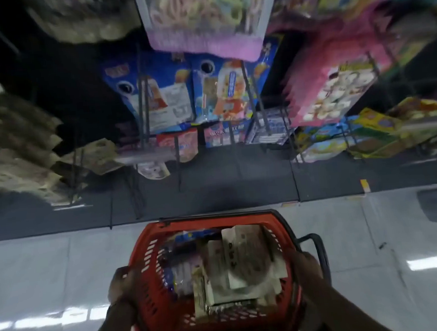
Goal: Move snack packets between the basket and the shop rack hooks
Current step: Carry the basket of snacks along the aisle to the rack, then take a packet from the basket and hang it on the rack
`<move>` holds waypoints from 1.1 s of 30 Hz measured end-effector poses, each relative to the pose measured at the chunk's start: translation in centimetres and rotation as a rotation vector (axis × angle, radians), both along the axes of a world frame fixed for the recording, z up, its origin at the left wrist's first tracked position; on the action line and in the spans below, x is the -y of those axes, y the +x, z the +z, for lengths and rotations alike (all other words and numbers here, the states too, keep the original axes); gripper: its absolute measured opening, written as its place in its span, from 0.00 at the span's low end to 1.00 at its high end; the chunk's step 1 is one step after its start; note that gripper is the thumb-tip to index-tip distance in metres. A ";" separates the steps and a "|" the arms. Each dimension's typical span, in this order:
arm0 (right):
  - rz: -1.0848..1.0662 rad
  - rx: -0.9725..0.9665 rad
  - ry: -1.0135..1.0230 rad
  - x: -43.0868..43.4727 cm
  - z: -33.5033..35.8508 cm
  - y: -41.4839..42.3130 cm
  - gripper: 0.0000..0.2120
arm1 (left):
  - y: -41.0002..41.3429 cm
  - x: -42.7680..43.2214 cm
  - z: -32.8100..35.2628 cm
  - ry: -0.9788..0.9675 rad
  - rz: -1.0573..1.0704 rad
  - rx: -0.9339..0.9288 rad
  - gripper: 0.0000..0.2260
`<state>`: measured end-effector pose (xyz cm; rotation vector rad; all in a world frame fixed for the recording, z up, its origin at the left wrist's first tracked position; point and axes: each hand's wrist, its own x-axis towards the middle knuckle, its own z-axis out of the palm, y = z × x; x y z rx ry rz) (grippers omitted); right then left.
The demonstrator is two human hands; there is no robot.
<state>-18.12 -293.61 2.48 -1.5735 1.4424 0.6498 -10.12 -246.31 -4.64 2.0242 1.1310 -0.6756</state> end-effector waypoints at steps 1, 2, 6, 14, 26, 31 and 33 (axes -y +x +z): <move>0.000 0.008 0.002 0.0 -1.1 0.3 0.19 | 0.0 -0.3 -2.4 0.012 -0.038 -0.044 0.23; 0.010 0.007 -0.003 0.1 -2.1 0.5 0.19 | 0.4 -0.3 -4.6 -0.047 -0.043 -0.035 0.24; -0.053 -0.005 -0.017 2.0 -11.7 -1.2 0.31 | 1.7 3.6 -6.9 -0.063 -0.141 -0.017 0.23; 0.084 0.002 -0.147 0.1 -17.1 -0.6 0.39 | 0.9 7.0 -11.4 0.038 -0.231 0.039 0.41; 0.380 0.440 -0.149 -6.2 -4.4 -4.6 0.11 | -4.8 15.6 -0.4 -0.151 -0.707 0.335 0.22; 0.060 0.390 0.198 -7.8 -4.3 -7.8 0.15 | -9.2 21.1 4.4 -0.247 -0.856 0.361 0.06; -0.080 0.353 0.260 -7.9 -6.4 -8.6 0.19 | -9.5 22.5 2.8 -0.256 -0.845 0.320 0.08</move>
